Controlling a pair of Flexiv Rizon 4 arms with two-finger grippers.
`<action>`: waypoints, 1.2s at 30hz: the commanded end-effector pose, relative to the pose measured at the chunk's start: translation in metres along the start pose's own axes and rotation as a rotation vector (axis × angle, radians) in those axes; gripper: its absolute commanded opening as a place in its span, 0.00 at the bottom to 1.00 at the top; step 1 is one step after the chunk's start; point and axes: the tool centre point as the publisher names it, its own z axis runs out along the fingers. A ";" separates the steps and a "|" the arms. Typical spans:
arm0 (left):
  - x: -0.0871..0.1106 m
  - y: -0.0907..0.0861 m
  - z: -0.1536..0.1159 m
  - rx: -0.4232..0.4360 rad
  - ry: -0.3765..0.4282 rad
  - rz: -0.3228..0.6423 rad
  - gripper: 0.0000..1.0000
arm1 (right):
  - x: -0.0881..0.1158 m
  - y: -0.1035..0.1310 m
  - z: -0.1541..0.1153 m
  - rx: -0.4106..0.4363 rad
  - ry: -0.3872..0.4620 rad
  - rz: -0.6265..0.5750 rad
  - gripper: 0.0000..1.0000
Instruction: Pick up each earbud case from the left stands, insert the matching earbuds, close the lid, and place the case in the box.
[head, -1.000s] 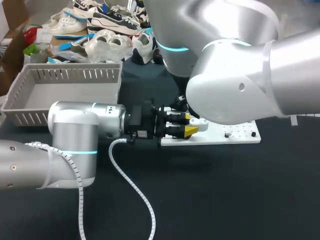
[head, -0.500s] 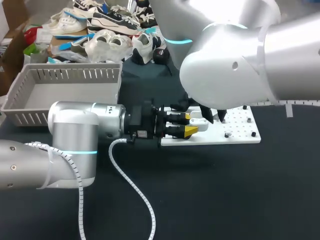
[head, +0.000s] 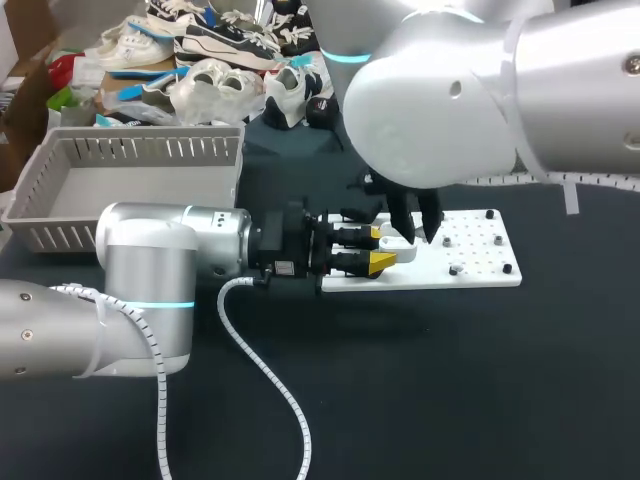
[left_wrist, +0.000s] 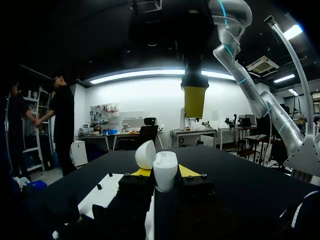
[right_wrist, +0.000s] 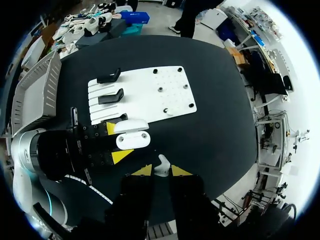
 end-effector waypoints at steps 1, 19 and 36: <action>0.001 0.000 0.001 -0.003 0.000 0.001 0.00 | 0.001 -0.001 0.000 0.000 -0.003 0.001 0.00; 0.001 0.000 0.001 -0.003 0.000 0.001 0.00 | 0.003 0.009 -0.001 -0.006 0.041 0.186 0.00; 0.001 0.000 0.001 -0.003 0.000 0.001 0.00 | -0.010 0.027 0.002 -0.080 0.053 0.121 0.00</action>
